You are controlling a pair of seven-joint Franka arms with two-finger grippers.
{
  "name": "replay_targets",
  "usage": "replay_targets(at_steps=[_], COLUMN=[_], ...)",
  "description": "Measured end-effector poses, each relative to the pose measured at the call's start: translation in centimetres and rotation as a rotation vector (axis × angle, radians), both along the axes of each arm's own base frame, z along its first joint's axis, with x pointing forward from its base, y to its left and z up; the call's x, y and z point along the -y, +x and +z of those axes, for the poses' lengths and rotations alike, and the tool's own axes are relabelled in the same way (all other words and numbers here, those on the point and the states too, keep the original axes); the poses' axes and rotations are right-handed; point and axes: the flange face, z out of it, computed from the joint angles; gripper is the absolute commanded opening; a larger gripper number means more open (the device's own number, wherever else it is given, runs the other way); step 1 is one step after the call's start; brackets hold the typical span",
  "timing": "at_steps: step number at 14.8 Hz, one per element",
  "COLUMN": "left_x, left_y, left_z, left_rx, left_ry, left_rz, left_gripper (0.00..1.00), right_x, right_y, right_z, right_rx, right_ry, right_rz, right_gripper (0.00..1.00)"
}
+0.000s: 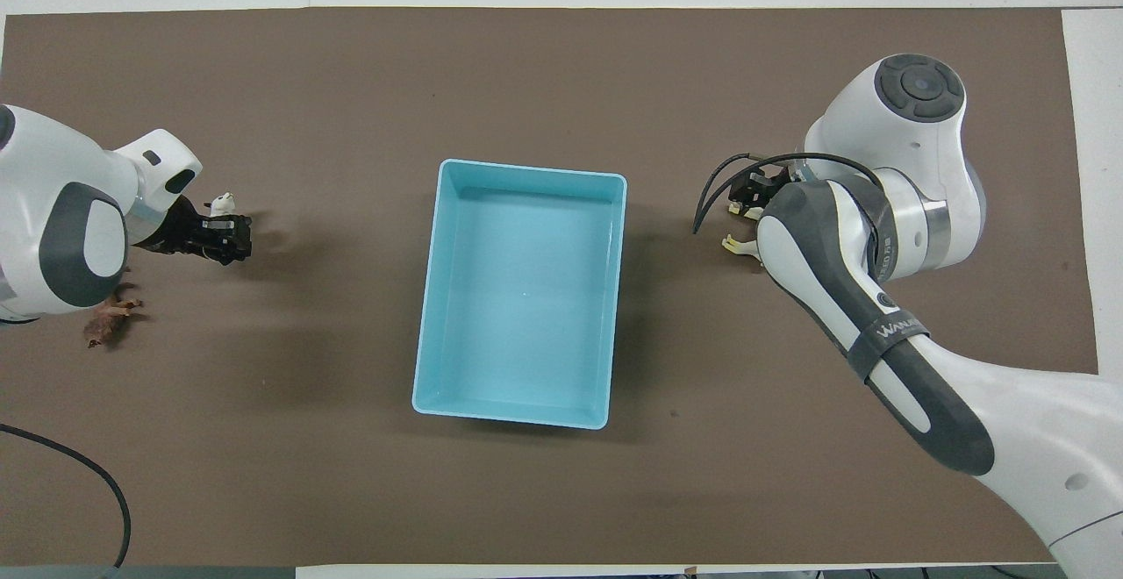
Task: Put all toys into storage box
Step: 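Carry the panda into the box with the left gripper and release it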
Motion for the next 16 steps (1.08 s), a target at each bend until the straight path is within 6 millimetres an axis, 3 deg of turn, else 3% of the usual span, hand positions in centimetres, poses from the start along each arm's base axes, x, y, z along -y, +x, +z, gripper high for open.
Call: replay_targets(at_steps=[2,3,5,7,9,12,13,14,15,16], left_x=[1.4,3.2,9.6,17.6,24.2,30.9,32.6,34.1,35.1,35.7], left_y=[0.6,0.6,0.1,-1.7,-4.1,-6.9,-7.7,-8.6,-9.5,-10.1], left_z=[4.0,6.3,10.9,13.8,14.5,14.1,13.5,12.8,12.2,11.7], left_rx=[-0.040,-0.058,-0.065,-0.056,-0.074,-0.058,-0.043,-0.034,-0.031,-0.031], left_ry=[-0.005,-0.002,0.011,0.015,0.005,0.000,-0.006,-0.010,-0.009,-0.007], left_rz=[0.068,0.103,0.179,0.246,0.294,0.340,0.357,0.368,0.371,0.372], left_gripper=[0.00,0.00,0.00,0.00,0.00,0.00,0.08,0.60,1.00,1.00], right_x=[0.1,0.2,0.3,0.5,0.6,0.9,1.1,1.2,1.4,1.4], right_y=[-0.4,-0.7,-1.2,-1.5,-1.8,-2.4,-2.6,-2.7,-2.8,-2.8], right_z=[-0.5,-0.9,-1.5,-2.1,-2.3,-3.0,-3.3,-3.5,-3.6,-3.6], right_rx=[0.012,0.019,0.030,0.037,0.046,0.068,0.069,0.068,0.068,0.068], right_ry=[0.002,0.003,0.004,0.005,0.006,0.010,0.010,0.009,0.009,0.009], right_rz=[0.000,-0.001,-0.002,-0.005,-0.006,-0.005,-0.006,-0.008,-0.009,-0.010], right_gripper=[1.00,1.00,1.00,1.00,0.99,0.99,0.98,0.92,0.80,0.67])
